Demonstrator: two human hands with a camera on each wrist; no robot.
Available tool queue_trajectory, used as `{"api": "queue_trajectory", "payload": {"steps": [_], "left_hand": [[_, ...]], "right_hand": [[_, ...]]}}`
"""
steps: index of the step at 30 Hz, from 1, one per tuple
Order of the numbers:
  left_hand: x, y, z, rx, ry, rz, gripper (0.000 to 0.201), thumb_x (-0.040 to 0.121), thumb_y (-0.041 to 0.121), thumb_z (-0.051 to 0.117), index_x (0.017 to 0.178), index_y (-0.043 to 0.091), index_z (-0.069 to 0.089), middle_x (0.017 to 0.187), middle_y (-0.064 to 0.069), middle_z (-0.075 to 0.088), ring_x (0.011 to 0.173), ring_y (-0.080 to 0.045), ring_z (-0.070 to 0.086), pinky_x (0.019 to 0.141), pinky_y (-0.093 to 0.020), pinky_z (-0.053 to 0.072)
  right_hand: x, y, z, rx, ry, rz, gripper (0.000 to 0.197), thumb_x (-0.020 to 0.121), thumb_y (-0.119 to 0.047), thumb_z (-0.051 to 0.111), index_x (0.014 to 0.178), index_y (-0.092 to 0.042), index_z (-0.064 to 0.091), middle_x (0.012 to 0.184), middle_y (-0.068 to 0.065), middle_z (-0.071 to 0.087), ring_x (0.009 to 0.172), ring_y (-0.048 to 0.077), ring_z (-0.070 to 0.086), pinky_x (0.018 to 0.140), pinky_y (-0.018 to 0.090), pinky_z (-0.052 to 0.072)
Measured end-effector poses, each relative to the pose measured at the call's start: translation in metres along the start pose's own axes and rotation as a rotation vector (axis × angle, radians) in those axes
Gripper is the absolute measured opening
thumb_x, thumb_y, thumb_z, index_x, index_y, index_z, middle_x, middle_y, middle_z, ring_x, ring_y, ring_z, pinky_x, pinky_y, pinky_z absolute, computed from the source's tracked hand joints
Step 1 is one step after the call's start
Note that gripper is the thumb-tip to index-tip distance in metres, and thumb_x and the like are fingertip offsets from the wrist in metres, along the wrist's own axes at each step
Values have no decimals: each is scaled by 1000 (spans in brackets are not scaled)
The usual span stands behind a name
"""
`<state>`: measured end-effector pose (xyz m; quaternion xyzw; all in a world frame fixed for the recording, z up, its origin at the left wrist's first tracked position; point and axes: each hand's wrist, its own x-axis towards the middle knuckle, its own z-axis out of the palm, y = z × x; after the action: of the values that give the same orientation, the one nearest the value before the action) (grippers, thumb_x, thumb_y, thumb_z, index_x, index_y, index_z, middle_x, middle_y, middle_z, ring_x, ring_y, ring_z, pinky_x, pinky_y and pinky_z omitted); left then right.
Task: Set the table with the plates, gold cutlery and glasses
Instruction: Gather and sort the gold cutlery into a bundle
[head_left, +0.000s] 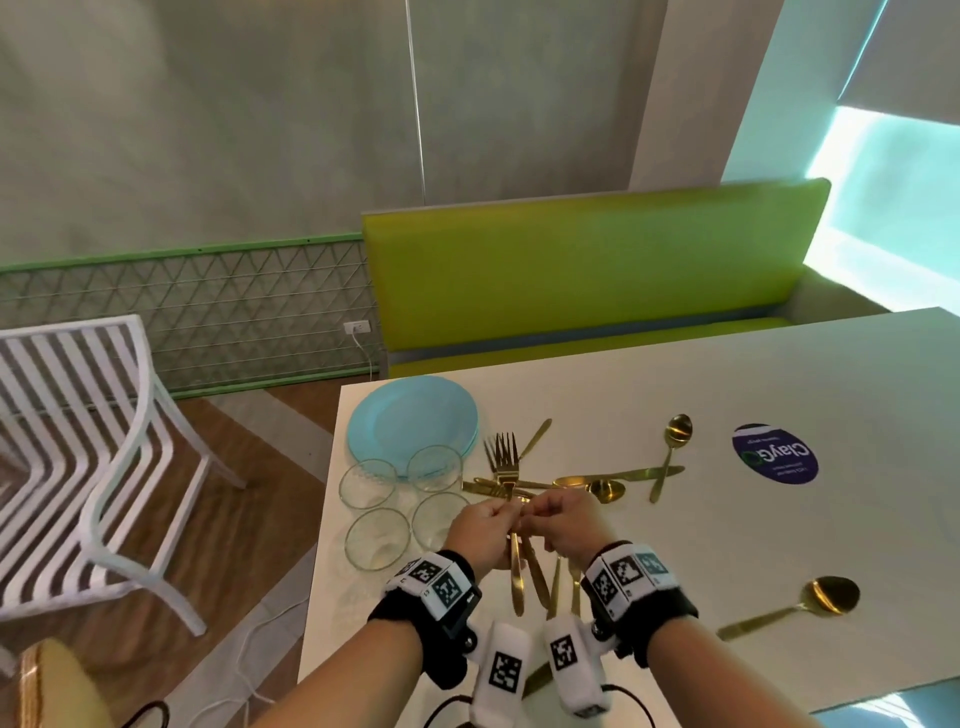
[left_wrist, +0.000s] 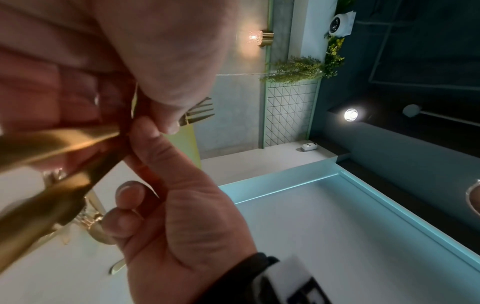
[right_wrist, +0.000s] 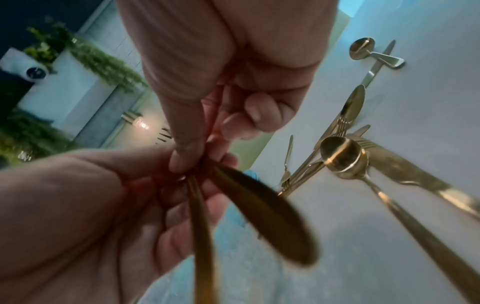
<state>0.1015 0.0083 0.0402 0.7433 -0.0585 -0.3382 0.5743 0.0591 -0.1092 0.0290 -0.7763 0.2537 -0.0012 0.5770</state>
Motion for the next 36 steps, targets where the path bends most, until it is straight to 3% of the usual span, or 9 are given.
{"api": "queue_trajectory", "payload": {"steps": [6, 11, 14, 19, 21, 26, 29, 33, 36], "left_hand": [[8, -7, 0, 63, 156, -1, 30, 99, 23, 40, 74, 18, 56, 70, 0, 58, 58, -15, 54, 57, -26, 47], [13, -7, -8, 100, 279, 25, 30, 97, 20, 38, 71, 20, 53, 64, 1, 47, 55, -13, 42, 50, -23, 38], [12, -7, -8, 101, 258, -26, 23, 95, 16, 37, 80, 19, 54, 67, 1, 46, 60, -13, 43, 50, -22, 41], [11, -12, -4, 88, 251, -74, 24, 92, 10, 33, 80, 21, 52, 74, -2, 45, 63, -15, 45, 55, -24, 46], [12, -12, -3, 77, 242, -85, 24, 93, 11, 33, 82, 21, 51, 74, -2, 46, 61, -15, 45, 56, -25, 45], [21, -8, -2, 4, 239, -108, 23, 94, 7, 33, 85, 15, 53, 71, -3, 47, 59, -14, 47, 52, -23, 47], [29, -3, 2, -52, 190, -127, 22, 96, 6, 33, 85, 12, 52, 74, -6, 51, 63, -16, 53, 55, -24, 50], [39, 7, 13, -99, 87, -144, 22, 99, 15, 37, 83, 14, 53, 77, -7, 57, 65, -19, 58, 62, -33, 53], [47, 18, 18, -108, 36, -134, 22, 100, 24, 38, 87, 14, 53, 70, -7, 59, 58, -19, 59, 53, -29, 49]], "right_hand": [[8, 27, -9, -242, -56, 102, 18, 72, -27, 78, 65, -26, 62, 70, -10, 63, 69, 6, 57, 62, 18, 45], [10, 60, 0, -734, -70, 315, 33, 85, -43, 61, 101, -14, 64, 100, 1, 68, 92, 14, 64, 82, 24, 53], [11, 66, 9, -722, -19, 355, 28, 89, -37, 58, 104, -13, 63, 95, 1, 65, 84, 14, 60, 78, 23, 50], [17, 67, 10, -661, -32, 388, 15, 89, -24, 56, 79, -13, 56, 77, 0, 55, 77, 17, 56, 68, 23, 47], [18, 66, 8, -604, -46, 408, 15, 88, -25, 58, 83, -11, 59, 80, 2, 56, 75, 17, 55, 66, 23, 44], [22, 55, -1, -424, -87, 440, 18, 82, -26, 64, 71, -12, 62, 65, -2, 59, 54, 11, 52, 60, 26, 54], [23, 35, -12, -187, -179, 304, 23, 85, -30, 66, 68, -14, 63, 64, -3, 62, 50, 9, 46, 47, 19, 42], [35, 8, -22, -173, -247, 132, 20, 86, -27, 65, 67, -20, 64, 63, -6, 63, 50, 5, 46, 49, 17, 42], [51, -2, -23, -223, -284, 64, 20, 84, -23, 66, 63, -21, 66, 61, -5, 62, 52, 5, 50, 56, 19, 44]]}}
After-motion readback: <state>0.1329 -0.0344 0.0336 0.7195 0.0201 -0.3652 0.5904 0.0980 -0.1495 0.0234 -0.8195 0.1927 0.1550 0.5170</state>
